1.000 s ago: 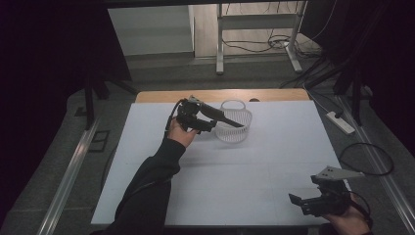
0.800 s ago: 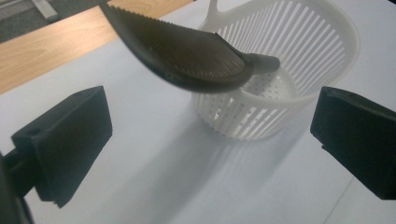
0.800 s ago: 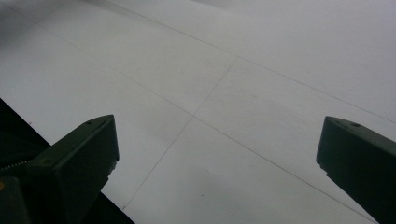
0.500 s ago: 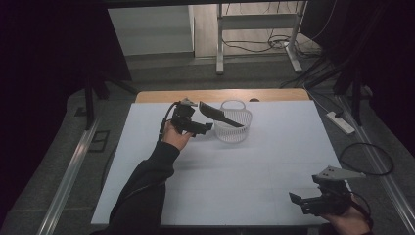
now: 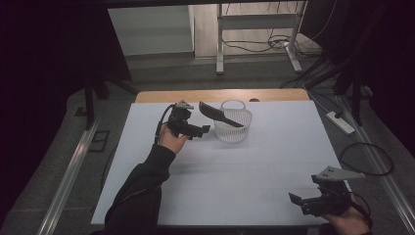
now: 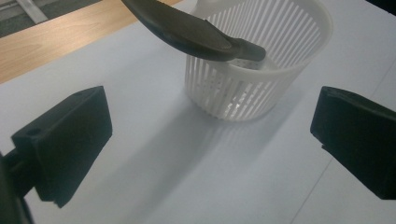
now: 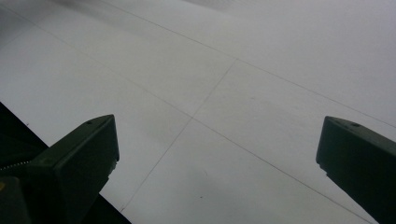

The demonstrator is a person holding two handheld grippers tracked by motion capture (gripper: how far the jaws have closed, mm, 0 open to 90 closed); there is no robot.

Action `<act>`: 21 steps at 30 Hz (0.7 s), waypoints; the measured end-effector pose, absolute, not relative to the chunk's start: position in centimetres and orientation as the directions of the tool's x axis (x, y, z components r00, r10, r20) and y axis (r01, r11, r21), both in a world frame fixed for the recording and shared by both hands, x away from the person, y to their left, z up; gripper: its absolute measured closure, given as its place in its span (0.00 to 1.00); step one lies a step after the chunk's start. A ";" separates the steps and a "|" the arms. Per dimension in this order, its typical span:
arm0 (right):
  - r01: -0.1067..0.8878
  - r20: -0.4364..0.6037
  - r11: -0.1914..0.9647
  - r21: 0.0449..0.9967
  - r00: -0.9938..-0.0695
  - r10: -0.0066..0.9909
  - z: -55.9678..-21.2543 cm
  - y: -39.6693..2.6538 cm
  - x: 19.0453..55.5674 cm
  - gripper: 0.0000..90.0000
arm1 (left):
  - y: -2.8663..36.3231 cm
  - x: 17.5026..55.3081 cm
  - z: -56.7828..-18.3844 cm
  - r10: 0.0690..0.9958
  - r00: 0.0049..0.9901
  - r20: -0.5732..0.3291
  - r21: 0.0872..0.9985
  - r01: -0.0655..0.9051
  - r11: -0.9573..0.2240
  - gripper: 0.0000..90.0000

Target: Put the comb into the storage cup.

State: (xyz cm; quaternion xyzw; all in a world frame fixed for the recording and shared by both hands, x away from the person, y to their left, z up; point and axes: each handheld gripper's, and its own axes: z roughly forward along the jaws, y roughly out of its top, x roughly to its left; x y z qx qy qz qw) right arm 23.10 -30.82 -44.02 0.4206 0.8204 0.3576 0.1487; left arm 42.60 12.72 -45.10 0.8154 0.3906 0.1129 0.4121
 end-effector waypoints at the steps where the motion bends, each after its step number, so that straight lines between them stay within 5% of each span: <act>1: 0.584 0.057 0.391 0.712 -0.602 0.796 -44.0 -30.8 23.1 0.00 | 12.8 42.5 -45.1 0.730 0.669 -0.139 0.761 0.544 -0.353 0.00; 21: 0.586 0.045 0.388 0.711 -0.589 0.807 -44.0 -30.7 23.1 0.00 | 14.2 40.6 -46.0 0.722 0.673 -0.161 0.756 0.554 -0.349 0.00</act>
